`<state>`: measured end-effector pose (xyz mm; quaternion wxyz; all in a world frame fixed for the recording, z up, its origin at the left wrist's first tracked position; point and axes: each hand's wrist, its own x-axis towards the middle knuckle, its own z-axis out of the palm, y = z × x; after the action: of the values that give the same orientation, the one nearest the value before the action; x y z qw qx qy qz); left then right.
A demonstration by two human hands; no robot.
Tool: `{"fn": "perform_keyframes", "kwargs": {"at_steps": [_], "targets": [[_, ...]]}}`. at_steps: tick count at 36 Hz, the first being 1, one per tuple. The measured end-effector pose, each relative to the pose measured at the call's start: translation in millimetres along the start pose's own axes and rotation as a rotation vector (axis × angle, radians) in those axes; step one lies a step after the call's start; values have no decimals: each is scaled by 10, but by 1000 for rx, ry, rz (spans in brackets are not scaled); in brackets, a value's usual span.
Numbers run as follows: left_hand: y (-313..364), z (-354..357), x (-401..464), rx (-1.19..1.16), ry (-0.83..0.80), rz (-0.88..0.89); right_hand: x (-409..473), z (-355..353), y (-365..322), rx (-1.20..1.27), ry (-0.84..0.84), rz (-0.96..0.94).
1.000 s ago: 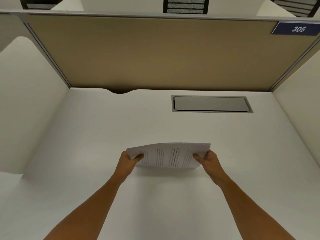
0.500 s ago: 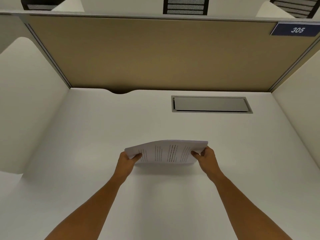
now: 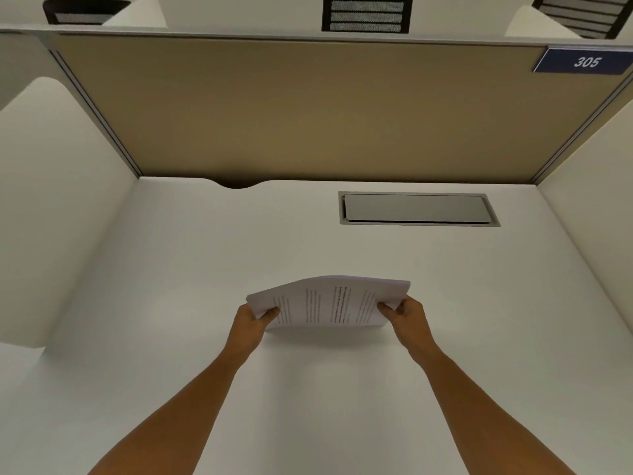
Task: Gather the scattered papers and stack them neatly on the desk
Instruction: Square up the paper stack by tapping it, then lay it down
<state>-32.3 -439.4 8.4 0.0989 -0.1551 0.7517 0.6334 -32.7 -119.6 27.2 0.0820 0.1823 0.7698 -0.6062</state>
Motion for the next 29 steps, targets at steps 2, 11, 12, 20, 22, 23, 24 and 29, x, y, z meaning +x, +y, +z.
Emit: {"fn": "perform_keyframes", "kwargs": {"at_steps": [2, 11, 12, 20, 22, 23, 24, 29], "targets": [[1, 3, 7, 1, 4, -2, 13, -11, 19, -9, 0, 13], [49, -33, -18, 35, 88, 31, 21, -58, -25, -75, -34, -27], [41, -35, -18, 38, 87, 31, 18, -60, -16, -90, -37, -28], [-48, -32, -13, 38, 74, -1, -31, 8, 103, -116, -74, 7], [-40, -32, -13, 33, 79, 1, -25, 10, 104, -125, -62, 12], [-36, -32, -18, 30, 82, 7, -25, 8, 105, -130, -57, 14], [-33, -31, -25, 27, 86, 12, -24, 5, 103, -133, -52, 13], [-57, -50, -58, 9, 102, 21, -33, -25, 89, -186, -34, -24]]}}
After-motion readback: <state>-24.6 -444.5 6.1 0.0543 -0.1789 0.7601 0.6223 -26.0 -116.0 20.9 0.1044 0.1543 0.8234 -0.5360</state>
